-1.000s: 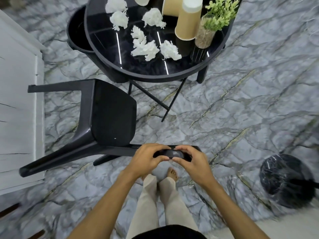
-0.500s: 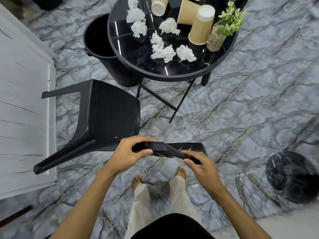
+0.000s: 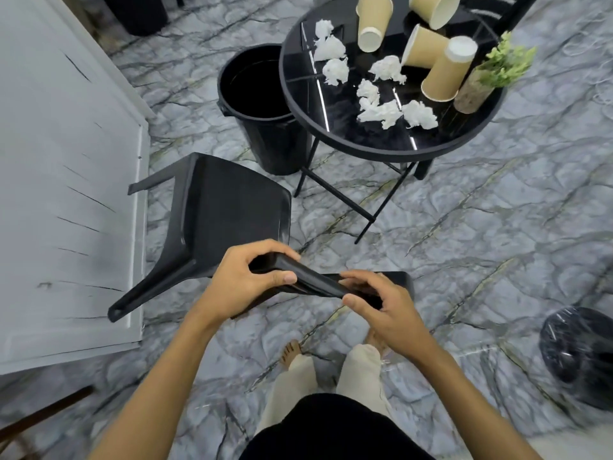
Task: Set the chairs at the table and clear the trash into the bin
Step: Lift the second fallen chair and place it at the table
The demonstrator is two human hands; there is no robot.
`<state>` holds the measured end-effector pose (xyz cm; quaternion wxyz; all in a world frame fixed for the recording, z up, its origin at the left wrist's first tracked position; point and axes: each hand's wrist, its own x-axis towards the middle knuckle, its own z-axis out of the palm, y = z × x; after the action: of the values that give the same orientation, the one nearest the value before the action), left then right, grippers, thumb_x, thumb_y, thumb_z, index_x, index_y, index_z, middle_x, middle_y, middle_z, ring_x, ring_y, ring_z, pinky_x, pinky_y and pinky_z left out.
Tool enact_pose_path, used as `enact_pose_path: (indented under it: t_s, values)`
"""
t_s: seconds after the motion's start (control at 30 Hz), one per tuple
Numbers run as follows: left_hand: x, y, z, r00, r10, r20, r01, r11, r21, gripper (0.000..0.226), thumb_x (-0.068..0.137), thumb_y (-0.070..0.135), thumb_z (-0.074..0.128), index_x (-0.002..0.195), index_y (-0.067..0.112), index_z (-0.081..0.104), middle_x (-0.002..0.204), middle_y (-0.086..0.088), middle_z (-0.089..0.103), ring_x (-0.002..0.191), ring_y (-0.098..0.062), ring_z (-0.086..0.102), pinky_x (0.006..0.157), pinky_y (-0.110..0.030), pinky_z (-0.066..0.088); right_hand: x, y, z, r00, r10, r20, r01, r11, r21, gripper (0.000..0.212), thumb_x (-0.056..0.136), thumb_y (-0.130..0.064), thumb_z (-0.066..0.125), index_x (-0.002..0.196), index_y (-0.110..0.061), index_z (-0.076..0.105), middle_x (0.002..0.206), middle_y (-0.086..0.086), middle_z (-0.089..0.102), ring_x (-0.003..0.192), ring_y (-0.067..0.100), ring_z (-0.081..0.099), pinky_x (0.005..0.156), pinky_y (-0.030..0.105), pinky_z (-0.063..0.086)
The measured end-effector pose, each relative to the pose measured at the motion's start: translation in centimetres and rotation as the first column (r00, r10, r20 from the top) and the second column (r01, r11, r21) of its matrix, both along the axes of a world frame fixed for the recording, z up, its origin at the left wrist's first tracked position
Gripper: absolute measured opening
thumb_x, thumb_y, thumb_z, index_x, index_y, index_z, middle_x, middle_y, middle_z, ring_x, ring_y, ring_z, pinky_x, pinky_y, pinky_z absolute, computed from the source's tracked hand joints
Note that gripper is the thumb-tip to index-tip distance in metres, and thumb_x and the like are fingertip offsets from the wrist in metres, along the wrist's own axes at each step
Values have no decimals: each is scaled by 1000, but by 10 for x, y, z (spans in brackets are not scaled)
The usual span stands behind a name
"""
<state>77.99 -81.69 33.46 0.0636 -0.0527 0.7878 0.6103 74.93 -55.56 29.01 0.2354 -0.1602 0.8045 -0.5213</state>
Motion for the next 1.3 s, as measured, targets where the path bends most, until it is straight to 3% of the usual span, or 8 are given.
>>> enact_pose_path:
  t_s: [0.1,0.23,0.33,0.57,0.7,0.87,1.13,1.3]
  values:
    - [9,-23,4,998,53,-30,-52,998,36,34,69,40,81,94,19,74,96,-4,73,91,-25,68,84,-53,55,1,7,-3,997,76,-12,-75,994,74,37,86,-56,57,120,-43,61,118,-22,64,115,0,57,96,21,46]
    - [12,-42,12,995,84,-61,-81,995,57,28,69,31,78,91,14,74,94,-6,73,89,-22,68,83,-37,53,2,2,2,997,69,-44,-65,993,98,32,84,-56,57,113,-45,65,105,-23,69,103,2,61,83,17,46]
    - [13,-54,20,987,127,-101,-121,991,65,22,71,31,76,90,21,74,94,-3,74,90,-18,67,84,-30,50,-4,-14,16,994,36,-101,-29,997,69,33,84,-55,59,110,-38,69,99,-27,68,97,1,61,79,13,44]
    - [37,-64,39,960,228,-163,-227,974,23,29,81,55,68,102,36,68,106,8,69,103,-16,62,91,-32,48,-15,-40,53,944,33,-329,-12,998,66,38,84,-65,53,103,-37,70,90,-36,64,90,5,57,87,31,40]
    - [60,-51,36,908,365,-206,-374,927,-7,33,66,37,79,96,37,64,102,13,65,97,-10,60,86,-22,46,-18,-52,62,916,114,-385,-77,991,111,50,84,-74,44,102,-36,72,95,-31,65,95,2,55,95,29,35]
    - [77,-70,37,817,545,-190,-538,838,90,41,46,35,89,81,31,67,84,9,64,78,-12,59,69,-27,49,-8,-84,73,902,223,-368,-175,971,160,48,81,-75,46,101,-38,69,91,-26,67,88,4,55,89,42,43]
    - [111,-130,30,808,567,-159,-540,821,183,39,43,27,87,78,26,71,78,8,67,75,-13,61,67,-24,49,-6,-109,83,764,575,-293,-529,818,227,47,90,-58,51,134,-41,53,124,-29,56,114,-4,48,102,27,35]
    - [134,-175,24,786,602,-143,-549,785,287,34,42,13,80,74,22,69,76,5,69,70,-11,63,61,-20,50,-8,-143,86,776,577,-256,-564,816,128,37,91,-45,61,125,-32,64,120,-17,66,113,-1,58,97,23,46]
